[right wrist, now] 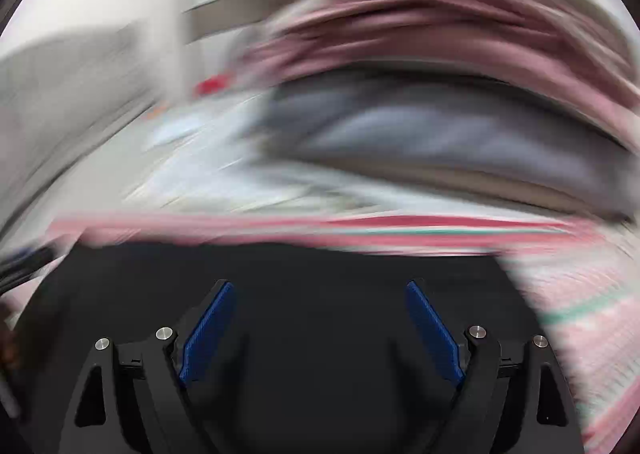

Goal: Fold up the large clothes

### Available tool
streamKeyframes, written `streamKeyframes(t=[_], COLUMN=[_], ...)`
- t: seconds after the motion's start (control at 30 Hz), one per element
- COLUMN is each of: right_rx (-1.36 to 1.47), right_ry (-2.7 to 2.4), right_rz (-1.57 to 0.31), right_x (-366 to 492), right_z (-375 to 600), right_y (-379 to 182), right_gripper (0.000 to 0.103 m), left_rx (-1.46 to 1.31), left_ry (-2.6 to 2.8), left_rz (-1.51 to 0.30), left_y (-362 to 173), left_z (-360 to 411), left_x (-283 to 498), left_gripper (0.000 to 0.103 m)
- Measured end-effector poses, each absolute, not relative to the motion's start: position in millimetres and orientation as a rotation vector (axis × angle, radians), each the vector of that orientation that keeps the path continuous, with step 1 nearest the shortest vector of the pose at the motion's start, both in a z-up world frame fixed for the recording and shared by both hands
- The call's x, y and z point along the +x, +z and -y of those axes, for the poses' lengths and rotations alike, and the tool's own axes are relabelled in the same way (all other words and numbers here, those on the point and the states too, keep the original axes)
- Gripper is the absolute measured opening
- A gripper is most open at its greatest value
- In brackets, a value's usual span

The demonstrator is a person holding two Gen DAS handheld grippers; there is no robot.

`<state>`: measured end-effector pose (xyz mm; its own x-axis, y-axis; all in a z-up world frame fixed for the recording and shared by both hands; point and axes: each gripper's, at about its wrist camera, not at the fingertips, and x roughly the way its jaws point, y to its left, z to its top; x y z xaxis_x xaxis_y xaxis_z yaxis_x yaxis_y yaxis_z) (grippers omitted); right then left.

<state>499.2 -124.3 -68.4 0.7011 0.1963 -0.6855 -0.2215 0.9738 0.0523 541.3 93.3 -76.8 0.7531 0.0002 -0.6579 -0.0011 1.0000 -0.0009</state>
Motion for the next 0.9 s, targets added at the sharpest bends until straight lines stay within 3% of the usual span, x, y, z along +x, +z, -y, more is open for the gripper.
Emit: streamKeyframes(t=[0.07,0.17,0.23,0.27,0.37,0.53,0.7,0.9], right_rx=[-0.099,0.002,0.033,0.052,0.199,0.156,0.335,0.544], right_ry=[0.294,0.295,0.148,0.066,-0.131,-0.353,-0.085,0.189], right_rz=[-0.857,-0.930,-0.936,-0.961,-1.010,-1.039,-0.948,-1.095], right_x=[508,534,551,562,571,535,452,412], right_z=[86,115,174,210,310,382,400,405], right_y=[-95,-113,-116,-123,-132,-120,-82,-88], right_gripper=[0.087,0.087,0.087,0.086,0.085,0.085,0.087,0.089], left_rx=[0.055,0.095,0.127,0.097,0.010,-0.014,-0.217,-0.427], left_ry=[0.031,0.115,0.192,0.210,0.337,0.335,0.057,-0.235], left_rz=[-0.808,-0.804,-0.832,-0.860,-0.887,-0.901,-0.911,-1.042], left_y=[-101,-102,-109,-114,-113,-105,-84,-100], left_z=[-91,-128,-155,-175,-230,-255,-272,-287], left_x=[565,583,592,599,597,557,485,430], left_gripper=[0.090,0.090,0.091,0.097,0.098,0.097,0.097,0.097])
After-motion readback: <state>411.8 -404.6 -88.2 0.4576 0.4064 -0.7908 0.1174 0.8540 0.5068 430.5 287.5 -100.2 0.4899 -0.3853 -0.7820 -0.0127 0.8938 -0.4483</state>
